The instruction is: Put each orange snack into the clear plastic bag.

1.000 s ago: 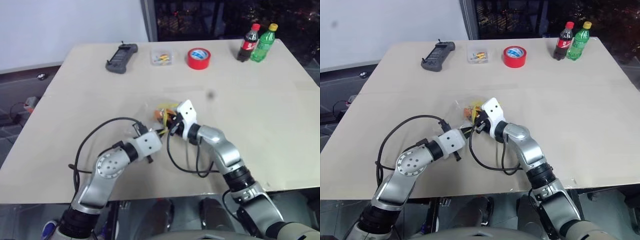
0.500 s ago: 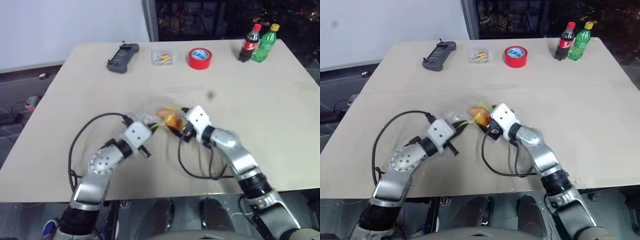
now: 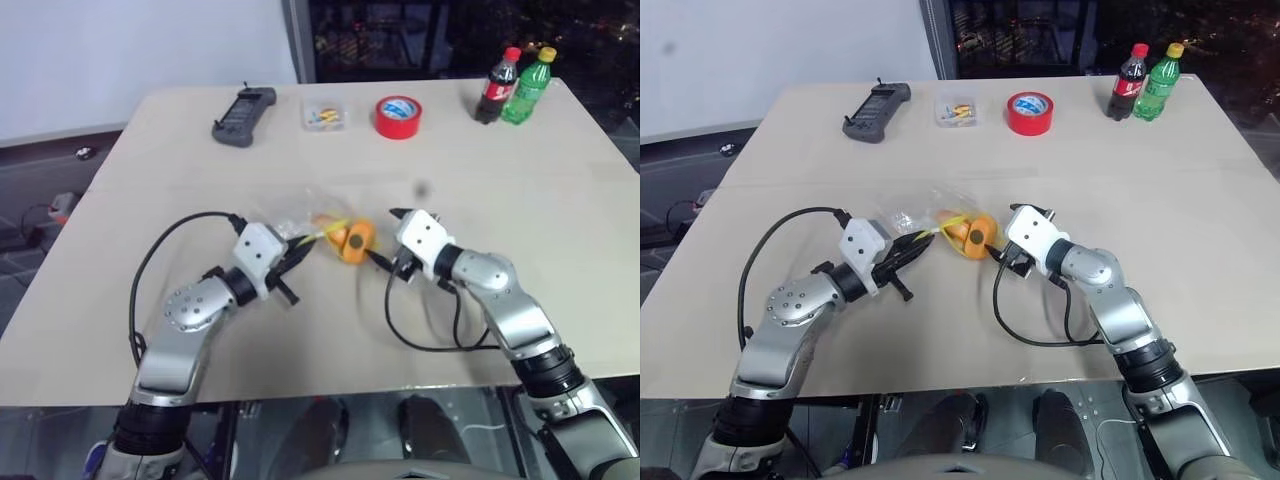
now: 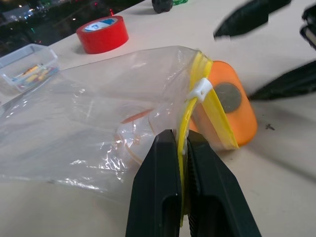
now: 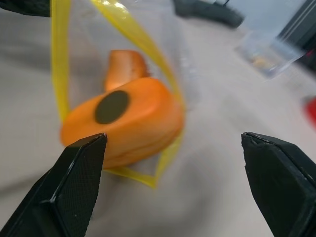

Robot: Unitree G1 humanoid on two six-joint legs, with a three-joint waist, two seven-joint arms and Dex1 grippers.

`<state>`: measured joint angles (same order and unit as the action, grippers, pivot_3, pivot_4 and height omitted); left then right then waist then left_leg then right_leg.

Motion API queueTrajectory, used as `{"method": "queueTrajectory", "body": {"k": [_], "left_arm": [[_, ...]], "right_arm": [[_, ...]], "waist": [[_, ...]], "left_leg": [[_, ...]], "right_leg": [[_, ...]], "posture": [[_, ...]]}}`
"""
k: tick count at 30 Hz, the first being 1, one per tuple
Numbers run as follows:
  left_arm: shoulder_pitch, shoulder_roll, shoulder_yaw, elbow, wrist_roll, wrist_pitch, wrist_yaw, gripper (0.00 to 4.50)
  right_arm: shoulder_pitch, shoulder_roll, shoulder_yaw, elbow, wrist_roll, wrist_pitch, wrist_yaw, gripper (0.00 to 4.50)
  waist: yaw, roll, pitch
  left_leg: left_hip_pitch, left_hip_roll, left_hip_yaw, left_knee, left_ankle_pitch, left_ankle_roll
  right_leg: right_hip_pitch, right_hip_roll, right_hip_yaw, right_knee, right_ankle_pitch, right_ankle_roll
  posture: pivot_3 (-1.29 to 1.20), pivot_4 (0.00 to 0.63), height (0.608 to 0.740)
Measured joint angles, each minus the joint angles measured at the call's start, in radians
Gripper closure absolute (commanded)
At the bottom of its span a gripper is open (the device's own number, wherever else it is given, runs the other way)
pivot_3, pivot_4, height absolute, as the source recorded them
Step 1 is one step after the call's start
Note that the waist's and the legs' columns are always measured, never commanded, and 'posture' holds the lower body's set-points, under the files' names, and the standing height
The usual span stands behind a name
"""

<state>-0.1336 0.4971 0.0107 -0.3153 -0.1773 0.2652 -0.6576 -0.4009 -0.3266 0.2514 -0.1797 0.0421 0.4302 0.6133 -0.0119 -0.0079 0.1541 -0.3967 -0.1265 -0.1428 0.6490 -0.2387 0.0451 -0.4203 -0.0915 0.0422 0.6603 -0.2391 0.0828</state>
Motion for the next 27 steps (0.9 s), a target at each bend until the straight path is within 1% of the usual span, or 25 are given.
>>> {"method": "queueTrajectory", "body": {"k": [1, 3, 6, 8, 12, 19, 20, 21, 22, 23, 25, 26, 27], "left_arm": [[0.001, 0.001, 0.000, 0.001, 0.001, -0.002, 0.001, 4.50], [0.016, 0.003, 0.000, 0.002, 0.007, -0.009, 0.006, 4.50], [0.023, 0.003, -0.002, 0.003, 0.013, -0.014, 0.011, 4.50], [0.035, 0.003, -0.003, 0.003, 0.019, -0.019, 0.013, 4.50], [0.042, 0.003, -0.007, 0.003, 0.029, -0.026, 0.023, 4.50], [0.065, 0.001, -0.013, -0.005, 0.036, -0.028, 0.034, 4.50], [0.070, 0.001, -0.013, -0.010, 0.037, -0.031, 0.035, 4.50], [0.073, 0.001, -0.013, -0.012, 0.038, -0.033, 0.036, 4.50], [0.078, 0.001, -0.013, -0.015, 0.038, -0.033, 0.041, 4.50], [0.083, 0.001, -0.013, -0.017, 0.039, -0.033, 0.044, 4.50], [0.093, 0.001, -0.013, -0.020, 0.041, -0.036, 0.049, 4.50], [0.100, 0.001, -0.013, -0.022, 0.044, -0.039, 0.051, 4.50], [0.110, 0.002, -0.014, -0.023, 0.056, -0.051, 0.053, 4.50]], "right_arm": [[0.008, 0.008, -0.008, -0.020, 0.028, 0.039, 0.007, 0.05], [0.045, 0.049, -0.037, -0.108, 0.152, 0.210, 0.021, 0.05], [0.056, 0.096, -0.069, -0.145, 0.240, 0.349, 0.002, 0.05], [0.057, 0.137, -0.091, -0.151, 0.280, 0.431, -0.036, 0.05], [0.043, 0.187, -0.104, -0.101, 0.298, 0.478, -0.098, 0.05], [-0.012, 0.233, -0.112, 0.016, 0.284, 0.454, -0.167, 0.05], [-0.020, 0.243, -0.112, 0.027, 0.284, 0.447, -0.173, 0.58], [-0.020, 0.247, -0.112, 0.030, 0.284, 0.441, -0.177, 0.82], [-0.020, 0.250, -0.112, 0.033, 0.284, 0.437, -0.181, 1.30], [-0.020, 0.252, -0.112, 0.035, 0.284, 0.436, -0.183, 1.93], [-0.020, 0.253, -0.112, 0.036, 0.284, 0.433, -0.184, 2.81], [-0.020, 0.253, -0.112, 0.036, 0.285, 0.432, -0.184, 3.02], [-0.020, 0.251, -0.111, 0.035, 0.286, 0.431, -0.183, 3.51]], "waist": [[0.000, 0.000, 0.000], [0.001, 0.000, 0.000], [0.000, 0.000, 0.000], [-0.001, 0.000, 0.000], [-0.001, 0.000, 0.000], [-0.002, 0.000, 0.000], [-0.003, 0.000, 0.000], [-0.003, 0.000, 0.000], [-0.003, 0.000, 0.000], [-0.003, 0.000, 0.000], [-0.002, 0.000, 0.000], [-0.003, 0.000, 0.000], [-0.003, 0.000, 0.000]], "left_leg": [[0.000, 0.000, 0.000, 0.000, 0.000, 0.000], [0.000, 0.000, 0.000, 0.000, 0.000, 0.000], [0.000, 0.000, 0.000, 0.000, -0.001, 0.000], [0.000, 0.000, 0.000, 0.000, -0.001, 0.000], [0.000, 0.000, 0.000, 0.000, -0.001, 0.000], [0.000, 0.000, 0.000, -0.001, 0.000, 0.000], [0.000, 0.000, 0.000, -0.001, 0.000, 0.000], [0.000, 0.000, 0.000, -0.001, 0.000, 0.000], [0.000, 0.000, 0.000, -0.001, 0.000, 0.000], [0.000, 0.000, 0.000, -0.001, 0.000, 0.000], [0.000, 0.000, 0.000, -0.001, 0.000, 0.000], [0.000, 0.000, 0.000, -0.001, 0.000, 0.000], [0.000, 0.000, 0.000, -0.001, 0.000, 0.000]], "right_leg": [[0.000, 0.000, 0.000, 0.000, 0.000, 0.000], [0.000, 0.000, 0.000, -0.001, 0.000, 0.000], [0.000, 0.000, 0.000, -0.001, 0.000, 0.000], [0.000, 0.000, 0.000, 0.000, 0.000, 0.000], [0.000, 0.000, 0.000, 0.000, 0.000, 0.000], [0.000, 0.000, 0.000, 0.000, 0.000, 0.000], [0.000, 0.000, 0.000, 0.000, 0.000, 0.000], [0.000, 0.000, 0.000, 0.000, 0.000, 0.000], [0.000, 0.000, 0.000, 0.000, 0.000, 0.000], [0.000, 0.000, 0.000, 0.000, 0.000, 0.000], [0.000, 0.000, 0.000, 0.000, 0.000, 0.000], [0.000, 0.000, 0.000, 0.000, 0.000, 0.000], [0.000, 0.000, 0.000, 0.000, 0.000, 0.000]], "posture": [[0.00, 0.150, 0.740], [0.00, 0.150, 0.740], [0.00, 0.150, 0.740], [0.00, 0.150, 0.740], [0.00, 0.150, 0.740], [0.00, 0.150, 0.740], [0.00, 0.150, 0.740], [0.00, 0.150, 0.740], [0.00, 0.150, 0.740], [0.00, 0.150, 0.740], [0.00, 0.150, 0.740], [0.00, 0.150, 0.740], [0.00, 0.150, 0.740]]}}
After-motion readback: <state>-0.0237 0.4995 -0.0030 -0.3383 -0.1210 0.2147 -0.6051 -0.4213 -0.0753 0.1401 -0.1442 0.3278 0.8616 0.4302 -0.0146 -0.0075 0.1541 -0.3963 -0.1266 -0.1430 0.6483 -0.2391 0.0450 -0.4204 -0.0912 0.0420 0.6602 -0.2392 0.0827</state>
